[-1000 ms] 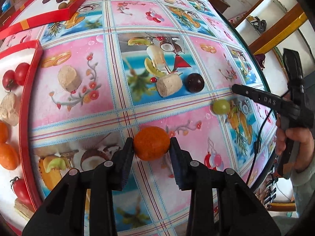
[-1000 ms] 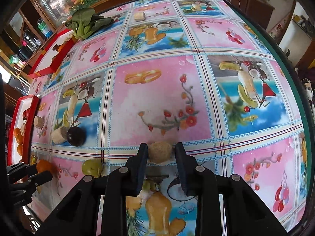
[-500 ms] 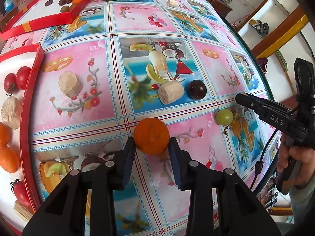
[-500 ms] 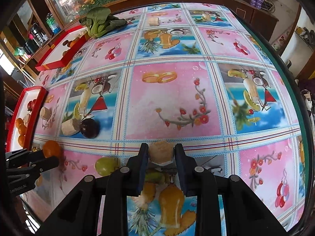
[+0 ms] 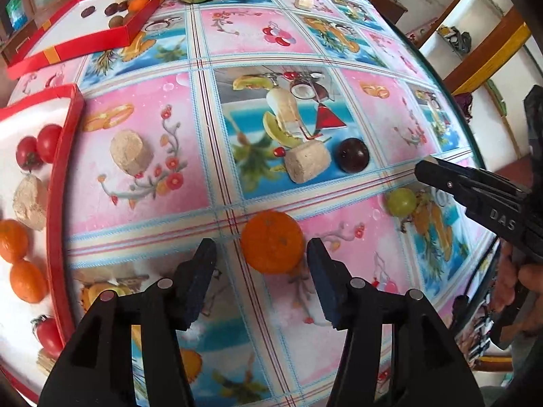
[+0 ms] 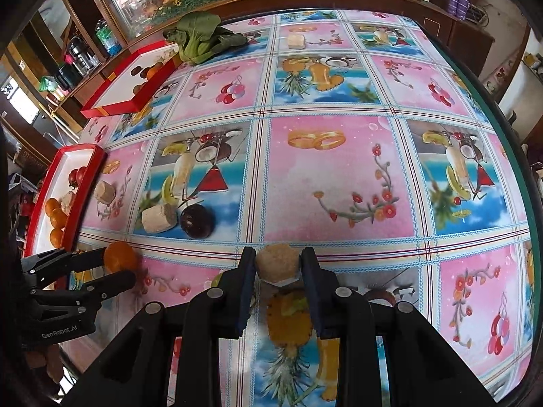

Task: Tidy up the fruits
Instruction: 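Carry the tan ball with the right tool into the white tray while the left tool releases the orange there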

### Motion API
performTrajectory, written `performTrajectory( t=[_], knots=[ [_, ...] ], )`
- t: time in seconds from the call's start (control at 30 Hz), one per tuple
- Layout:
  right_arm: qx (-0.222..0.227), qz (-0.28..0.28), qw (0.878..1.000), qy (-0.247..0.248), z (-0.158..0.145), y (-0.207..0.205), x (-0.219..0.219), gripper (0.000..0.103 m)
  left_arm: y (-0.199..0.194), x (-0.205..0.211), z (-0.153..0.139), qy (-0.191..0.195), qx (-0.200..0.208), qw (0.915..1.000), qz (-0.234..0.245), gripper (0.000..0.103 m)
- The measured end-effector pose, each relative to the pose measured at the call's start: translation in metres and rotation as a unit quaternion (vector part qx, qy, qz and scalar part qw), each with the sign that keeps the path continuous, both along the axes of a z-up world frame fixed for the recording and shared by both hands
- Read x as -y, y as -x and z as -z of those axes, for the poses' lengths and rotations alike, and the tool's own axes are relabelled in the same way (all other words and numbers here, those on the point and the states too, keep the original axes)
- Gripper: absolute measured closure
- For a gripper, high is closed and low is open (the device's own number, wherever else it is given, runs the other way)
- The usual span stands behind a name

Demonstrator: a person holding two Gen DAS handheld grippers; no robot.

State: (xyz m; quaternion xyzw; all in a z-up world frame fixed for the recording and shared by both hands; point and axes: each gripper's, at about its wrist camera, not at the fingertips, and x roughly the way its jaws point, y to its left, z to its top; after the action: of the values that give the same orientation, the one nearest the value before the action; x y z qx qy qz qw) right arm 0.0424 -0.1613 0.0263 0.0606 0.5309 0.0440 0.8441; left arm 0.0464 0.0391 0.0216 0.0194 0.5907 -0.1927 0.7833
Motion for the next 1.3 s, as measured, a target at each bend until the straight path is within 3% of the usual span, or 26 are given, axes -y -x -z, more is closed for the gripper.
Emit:
performTrajectory(
  t=[0.1,0.13,0.17,0.33,0.7,1.03,1.3],
  knots=[
    [-0.002,-0.005,1.000,0.000,0.000,-0.001,-0.005,0.075,-0.003,0.005,0.001,-0.008,0.007,0.9999,0.009,0.051],
    [-0.002,-0.007,1.000,0.000,0.000,-0.001,-0.007,0.075,-0.003,0.007,0.001,-0.010,0.010,0.9998,0.015,0.055],
    [-0.002,-0.009,1.000,0.000,-0.001,-0.001,-0.009,0.075,-0.002,0.009,0.001,-0.008,0.009,0.9997,0.020,0.070],
    [0.000,-0.020,1.000,-0.005,-0.005,0.000,-0.020,0.075,0.006,0.014,-0.003,-0.004,0.010,0.9990,0.044,0.070],
    [0.010,-0.058,0.998,-0.020,-0.017,-0.003,-0.066,0.075,0.015,-0.013,-0.029,0.007,0.027,0.9992,0.030,0.070],
    [0.010,-0.114,0.993,-0.035,-0.018,-0.006,-0.131,0.075,0.021,-0.075,-0.045,0.023,0.031,0.9989,-0.026,0.070],
    [0.005,-0.169,0.985,-0.040,-0.018,-0.006,-0.192,0.075,0.031,-0.147,-0.053,0.035,0.037,0.9943,-0.093,0.070]
  ],
)
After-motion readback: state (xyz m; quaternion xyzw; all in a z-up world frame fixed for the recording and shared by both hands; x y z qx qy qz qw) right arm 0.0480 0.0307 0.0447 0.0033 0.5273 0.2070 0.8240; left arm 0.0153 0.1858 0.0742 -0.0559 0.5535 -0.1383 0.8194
